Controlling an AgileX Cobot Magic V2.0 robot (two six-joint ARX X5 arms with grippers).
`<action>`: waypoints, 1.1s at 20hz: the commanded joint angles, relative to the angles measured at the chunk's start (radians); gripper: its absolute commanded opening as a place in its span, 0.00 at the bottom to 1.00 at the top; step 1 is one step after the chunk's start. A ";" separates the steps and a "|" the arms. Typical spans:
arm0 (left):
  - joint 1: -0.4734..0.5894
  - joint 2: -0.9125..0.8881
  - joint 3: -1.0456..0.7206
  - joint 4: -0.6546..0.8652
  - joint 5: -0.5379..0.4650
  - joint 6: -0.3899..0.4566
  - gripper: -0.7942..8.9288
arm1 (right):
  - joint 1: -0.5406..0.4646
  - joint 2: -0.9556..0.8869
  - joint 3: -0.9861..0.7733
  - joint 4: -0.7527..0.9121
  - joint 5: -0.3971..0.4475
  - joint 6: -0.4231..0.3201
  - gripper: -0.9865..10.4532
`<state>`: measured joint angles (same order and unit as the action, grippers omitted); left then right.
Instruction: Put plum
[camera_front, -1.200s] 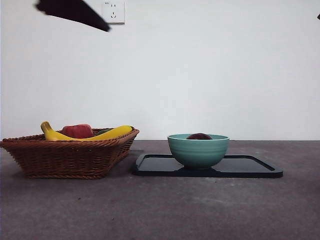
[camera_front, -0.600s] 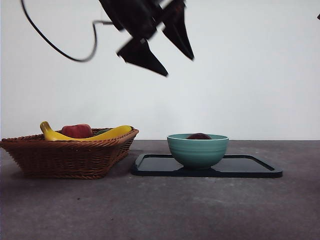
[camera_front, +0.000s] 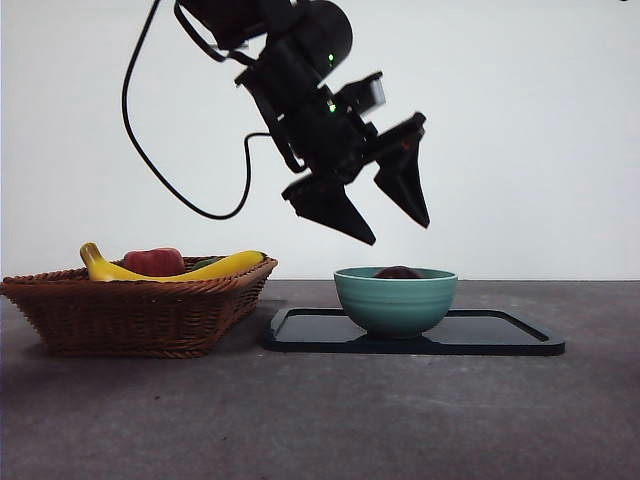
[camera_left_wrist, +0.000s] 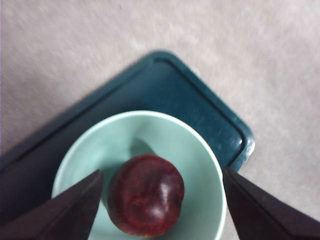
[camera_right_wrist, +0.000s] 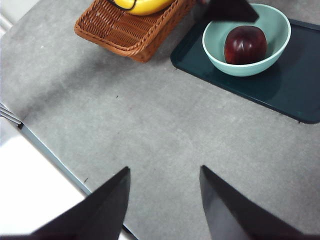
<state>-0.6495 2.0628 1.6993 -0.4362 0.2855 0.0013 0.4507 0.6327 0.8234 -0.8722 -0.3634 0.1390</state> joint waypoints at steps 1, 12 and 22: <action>-0.015 0.037 0.030 0.014 -0.014 0.038 0.47 | 0.005 0.006 0.006 0.003 0.001 0.006 0.28; -0.025 0.051 0.030 0.010 -0.049 0.069 0.47 | 0.005 0.006 0.006 0.003 0.002 0.006 0.28; -0.038 0.097 0.030 0.007 -0.083 0.082 0.47 | 0.005 0.006 0.006 0.003 0.004 0.006 0.28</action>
<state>-0.6785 2.1323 1.7008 -0.4347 0.2070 0.0662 0.4507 0.6327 0.8234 -0.8742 -0.3626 0.1390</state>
